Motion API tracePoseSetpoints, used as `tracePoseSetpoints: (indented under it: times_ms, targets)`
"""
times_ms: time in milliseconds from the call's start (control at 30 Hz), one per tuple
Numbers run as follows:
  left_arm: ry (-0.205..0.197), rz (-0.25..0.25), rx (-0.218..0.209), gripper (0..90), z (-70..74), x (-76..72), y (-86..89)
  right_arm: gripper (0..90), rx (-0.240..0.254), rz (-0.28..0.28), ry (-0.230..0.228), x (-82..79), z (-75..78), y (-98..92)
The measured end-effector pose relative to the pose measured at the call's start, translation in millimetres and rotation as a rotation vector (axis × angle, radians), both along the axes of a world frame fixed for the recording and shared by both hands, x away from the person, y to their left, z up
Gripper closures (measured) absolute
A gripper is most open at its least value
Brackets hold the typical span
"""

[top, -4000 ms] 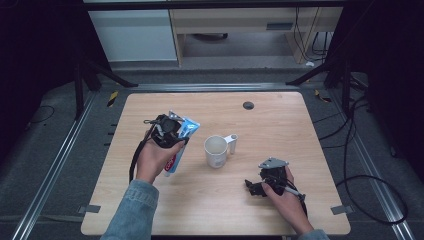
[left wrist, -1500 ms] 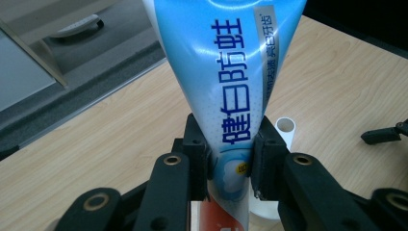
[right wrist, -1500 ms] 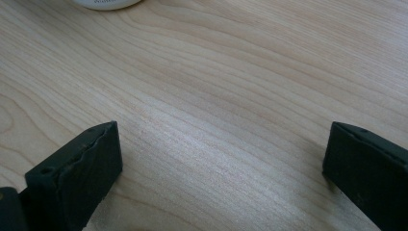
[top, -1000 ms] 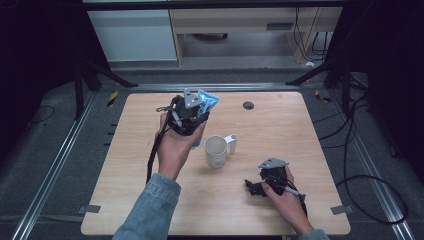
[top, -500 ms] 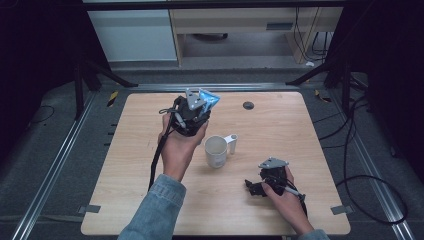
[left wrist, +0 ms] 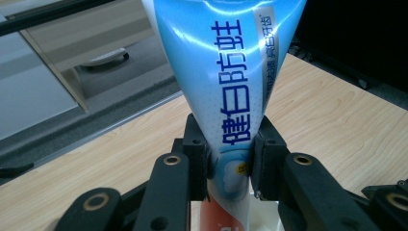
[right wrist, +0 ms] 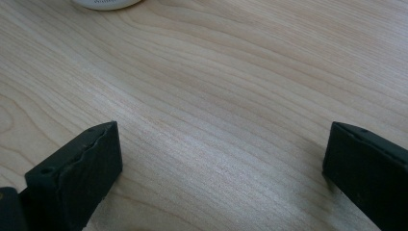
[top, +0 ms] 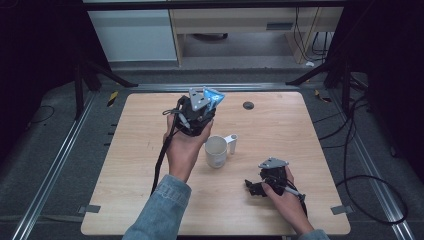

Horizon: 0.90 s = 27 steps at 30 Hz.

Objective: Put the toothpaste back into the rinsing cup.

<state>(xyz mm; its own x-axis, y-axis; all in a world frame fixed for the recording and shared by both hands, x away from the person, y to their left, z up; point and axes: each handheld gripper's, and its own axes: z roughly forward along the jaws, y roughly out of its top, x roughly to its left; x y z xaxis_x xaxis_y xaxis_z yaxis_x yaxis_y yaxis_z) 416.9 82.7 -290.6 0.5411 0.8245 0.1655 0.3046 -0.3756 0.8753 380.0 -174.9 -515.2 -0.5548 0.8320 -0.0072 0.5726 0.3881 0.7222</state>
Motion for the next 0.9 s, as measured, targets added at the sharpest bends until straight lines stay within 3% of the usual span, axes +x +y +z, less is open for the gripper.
tracePoseSetpoints:
  times_ms: [500,533,900]
  targets:
    - [-0.032,-0.001,-0.03,71.9,-0.5,-5.2,-10.0,0.3,0.0,0.0,0.0,0.0,0.0,0.0]
    - [-0.051,0.005,-0.048,71.9,-2.8,-6.7,-11.3,0.3,0.001,-0.001,0.001,-0.2,0.0,0.1]
    - [-0.076,-0.014,-0.113,71.9,-9.3,-14.9,-19.5,0.3,0.001,0.001,0.0,-0.1,0.0,0.0]
